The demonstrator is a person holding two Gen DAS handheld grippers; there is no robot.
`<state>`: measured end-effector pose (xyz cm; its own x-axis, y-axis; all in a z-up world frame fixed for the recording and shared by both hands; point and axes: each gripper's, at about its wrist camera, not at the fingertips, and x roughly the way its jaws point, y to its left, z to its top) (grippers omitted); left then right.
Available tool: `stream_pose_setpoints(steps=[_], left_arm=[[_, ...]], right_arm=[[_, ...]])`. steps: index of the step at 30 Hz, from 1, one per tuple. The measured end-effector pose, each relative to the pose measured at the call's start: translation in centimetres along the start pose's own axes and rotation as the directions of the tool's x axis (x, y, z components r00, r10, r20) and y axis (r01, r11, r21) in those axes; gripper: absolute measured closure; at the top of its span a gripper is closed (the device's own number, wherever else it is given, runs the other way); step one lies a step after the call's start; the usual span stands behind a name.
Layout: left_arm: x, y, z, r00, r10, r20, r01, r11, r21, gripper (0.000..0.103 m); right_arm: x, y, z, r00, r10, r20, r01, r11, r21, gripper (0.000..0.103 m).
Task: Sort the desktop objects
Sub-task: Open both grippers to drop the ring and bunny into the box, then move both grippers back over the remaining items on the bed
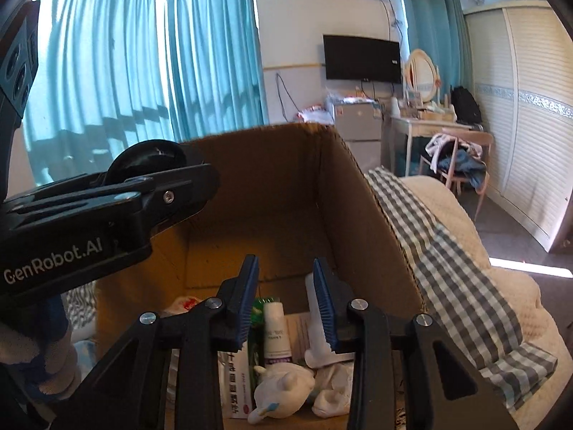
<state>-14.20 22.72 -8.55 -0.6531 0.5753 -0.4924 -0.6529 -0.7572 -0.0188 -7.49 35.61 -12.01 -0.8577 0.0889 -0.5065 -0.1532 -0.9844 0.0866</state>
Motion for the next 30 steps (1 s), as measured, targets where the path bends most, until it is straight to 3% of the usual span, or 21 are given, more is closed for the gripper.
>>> stream_pose_setpoints(steps=[3,6,12,14,18,24,30], left_arm=[[1.1,0.4,-0.3,1.000,-0.006,-0.023,0.006,1.000,-0.020,0.044],[0.6,0.4,0.3,1.000,0.012,0.000,-0.012,1.000,-0.018,0.027],[-3.4,1.9,1.8,0.994,0.054,0.091,-0.049,0.997,-0.062,0.008],[-5.1,2.5,2.0,0.991,0.065,0.116,-0.056,0.995,-0.082,0.006],[-8.3,4.1,2.7,0.986,0.082,0.143,-0.065,0.990,-0.123,0.001],[-13.8,6.1,3.0,0.961,0.159,0.225,-0.119,0.976,-0.180,0.000],[-19.5,7.1,2.1,0.905,0.279,0.321,-0.229,0.956,-0.185,0.000]], right_arm=[[0.2,-0.1,-0.4,1.000,-0.012,-0.005,0.012,1.000,0.009,0.052],[-0.3,0.0,-0.4,1.000,-0.028,0.005,0.028,1.000,0.004,0.046],[-3.5,0.8,0.3,0.996,-0.026,0.090,0.026,1.000,0.001,0.033],[-4.5,1.3,0.4,0.992,-0.004,0.127,0.005,1.000,-0.011,0.021],[-6.3,3.1,1.1,0.980,0.002,0.198,0.007,0.999,-0.042,0.015],[-9.8,5.6,1.8,0.950,0.012,0.312,0.017,0.996,-0.091,0.000],[-12.7,7.6,2.1,0.919,0.051,0.390,-0.004,0.993,-0.121,0.000]])
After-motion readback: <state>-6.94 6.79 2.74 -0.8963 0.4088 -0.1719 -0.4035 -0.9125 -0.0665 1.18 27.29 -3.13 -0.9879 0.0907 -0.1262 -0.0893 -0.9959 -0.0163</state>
